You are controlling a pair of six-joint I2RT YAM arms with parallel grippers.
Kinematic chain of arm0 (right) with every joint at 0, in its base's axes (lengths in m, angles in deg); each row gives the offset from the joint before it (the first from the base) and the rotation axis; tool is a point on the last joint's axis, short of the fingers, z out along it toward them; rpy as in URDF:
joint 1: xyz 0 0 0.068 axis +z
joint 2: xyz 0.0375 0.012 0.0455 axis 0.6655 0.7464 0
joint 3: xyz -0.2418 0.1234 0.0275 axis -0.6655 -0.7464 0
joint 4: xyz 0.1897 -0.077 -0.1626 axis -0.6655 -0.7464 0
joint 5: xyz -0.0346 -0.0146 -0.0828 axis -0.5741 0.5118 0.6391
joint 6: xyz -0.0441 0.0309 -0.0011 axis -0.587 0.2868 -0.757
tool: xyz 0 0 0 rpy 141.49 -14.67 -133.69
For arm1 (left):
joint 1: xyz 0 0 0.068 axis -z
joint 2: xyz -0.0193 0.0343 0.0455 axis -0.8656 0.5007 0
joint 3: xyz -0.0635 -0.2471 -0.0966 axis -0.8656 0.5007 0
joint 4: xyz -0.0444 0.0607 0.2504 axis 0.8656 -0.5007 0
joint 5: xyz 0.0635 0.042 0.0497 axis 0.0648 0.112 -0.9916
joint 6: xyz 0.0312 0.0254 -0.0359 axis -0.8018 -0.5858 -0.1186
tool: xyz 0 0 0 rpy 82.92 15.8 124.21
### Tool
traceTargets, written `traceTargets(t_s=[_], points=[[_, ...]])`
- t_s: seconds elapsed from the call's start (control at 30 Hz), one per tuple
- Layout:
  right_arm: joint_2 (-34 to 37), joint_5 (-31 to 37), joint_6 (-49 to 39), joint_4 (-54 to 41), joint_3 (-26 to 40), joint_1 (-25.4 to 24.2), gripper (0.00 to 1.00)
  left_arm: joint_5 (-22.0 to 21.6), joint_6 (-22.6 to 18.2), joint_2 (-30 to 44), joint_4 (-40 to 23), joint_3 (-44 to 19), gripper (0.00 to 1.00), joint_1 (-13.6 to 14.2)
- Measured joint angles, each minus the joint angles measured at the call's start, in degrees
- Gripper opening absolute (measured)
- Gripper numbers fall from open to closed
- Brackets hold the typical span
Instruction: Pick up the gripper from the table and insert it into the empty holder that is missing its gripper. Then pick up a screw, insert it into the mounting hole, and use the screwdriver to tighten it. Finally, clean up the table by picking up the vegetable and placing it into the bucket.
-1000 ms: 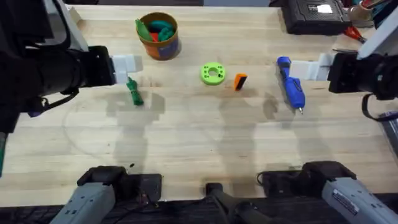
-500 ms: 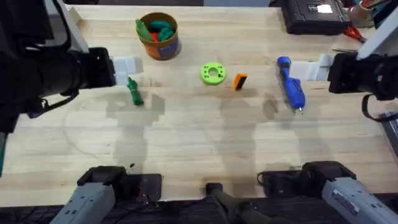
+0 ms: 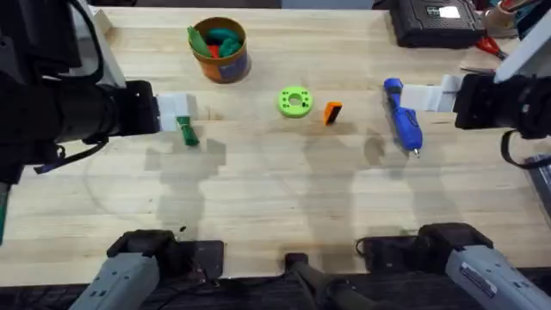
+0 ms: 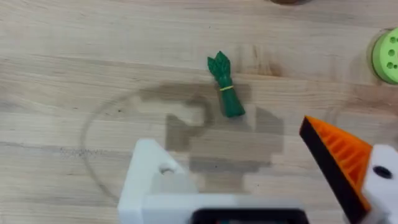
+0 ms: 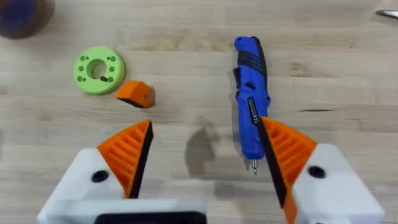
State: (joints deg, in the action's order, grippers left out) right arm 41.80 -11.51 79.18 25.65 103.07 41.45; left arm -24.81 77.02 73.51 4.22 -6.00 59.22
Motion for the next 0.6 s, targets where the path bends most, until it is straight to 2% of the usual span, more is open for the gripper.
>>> traceTargets(t_s=[0.07,0.33,0.6], points=[[-0.02,0.0,0.0,0.0,0.0,0.0,0.991,-0.13,-0.01,-0.24,0.42,0.02,0.985,0.0],[-0.01,0.0,0.0,0.0,0.0,0.0,0.991,-0.16,-0.08,-15.53,11.71,9.45,0.985,0.0],[-0.02,0.0,0.0,-0.02,0.0,0.0,0.991,1.05,-0.09,-27.51,28.29,23.18,0.985,0.0]])
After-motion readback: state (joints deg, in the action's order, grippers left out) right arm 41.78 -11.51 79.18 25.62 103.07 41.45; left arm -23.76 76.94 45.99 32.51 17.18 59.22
